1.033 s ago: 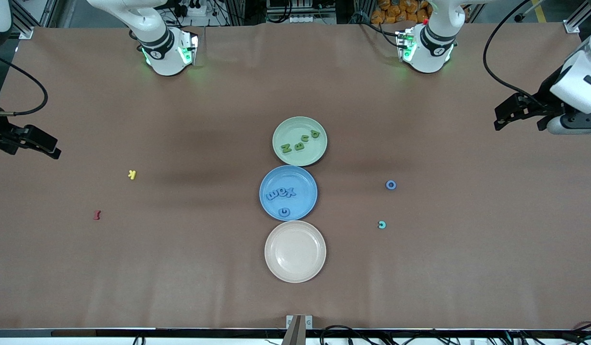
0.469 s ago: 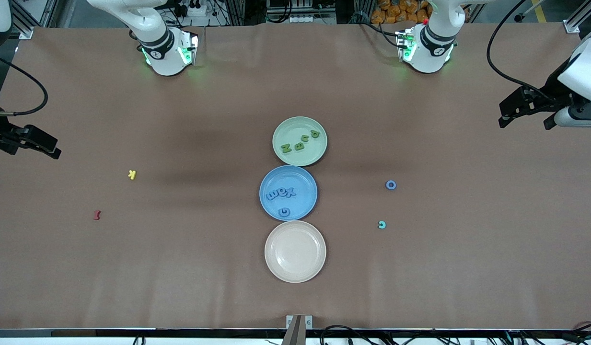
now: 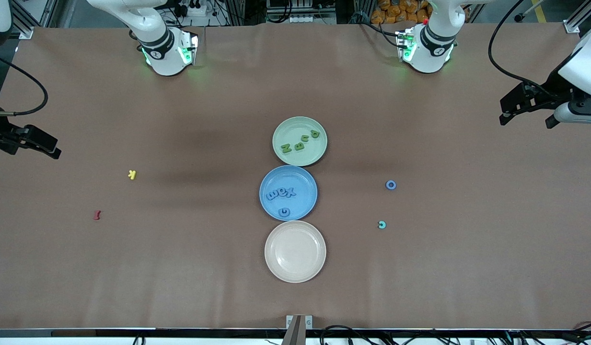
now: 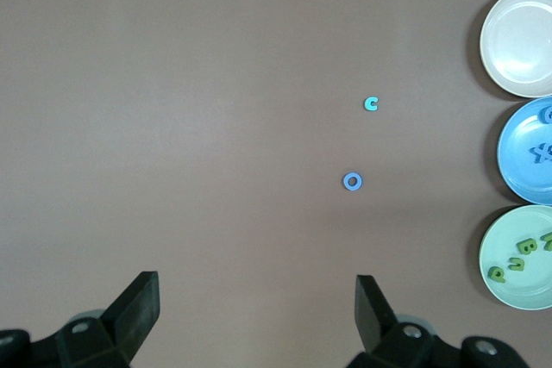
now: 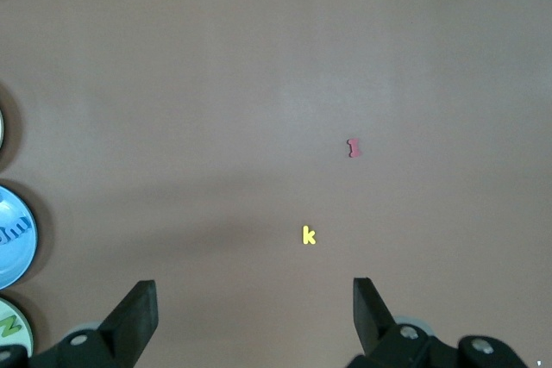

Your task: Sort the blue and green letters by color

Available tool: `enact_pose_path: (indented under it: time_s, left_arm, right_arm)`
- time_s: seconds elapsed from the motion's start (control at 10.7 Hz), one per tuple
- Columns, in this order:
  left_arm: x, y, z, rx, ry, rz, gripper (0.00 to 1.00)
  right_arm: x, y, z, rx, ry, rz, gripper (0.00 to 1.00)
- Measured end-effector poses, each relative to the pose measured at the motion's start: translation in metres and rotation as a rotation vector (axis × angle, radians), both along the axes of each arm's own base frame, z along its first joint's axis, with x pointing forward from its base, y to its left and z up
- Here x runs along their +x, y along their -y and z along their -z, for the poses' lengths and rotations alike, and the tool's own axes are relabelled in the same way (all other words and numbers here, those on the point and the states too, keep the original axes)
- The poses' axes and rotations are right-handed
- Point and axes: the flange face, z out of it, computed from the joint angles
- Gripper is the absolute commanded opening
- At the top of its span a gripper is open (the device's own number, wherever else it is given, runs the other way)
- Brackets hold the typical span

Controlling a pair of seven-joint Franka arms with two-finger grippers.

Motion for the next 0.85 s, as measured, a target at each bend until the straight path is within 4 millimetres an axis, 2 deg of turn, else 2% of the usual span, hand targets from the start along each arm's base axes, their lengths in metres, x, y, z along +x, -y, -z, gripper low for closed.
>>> enact_pose_path:
  time_s: [0.85]
  left_arm:
    - [-0.0057, -0.0015, 0.0042, 0.006, -0.052, -0.001, 1.00]
  right_arm:
    - [0.0001, 0.0000, 0.0002, 0.000, 0.000, 0.000, 1.00]
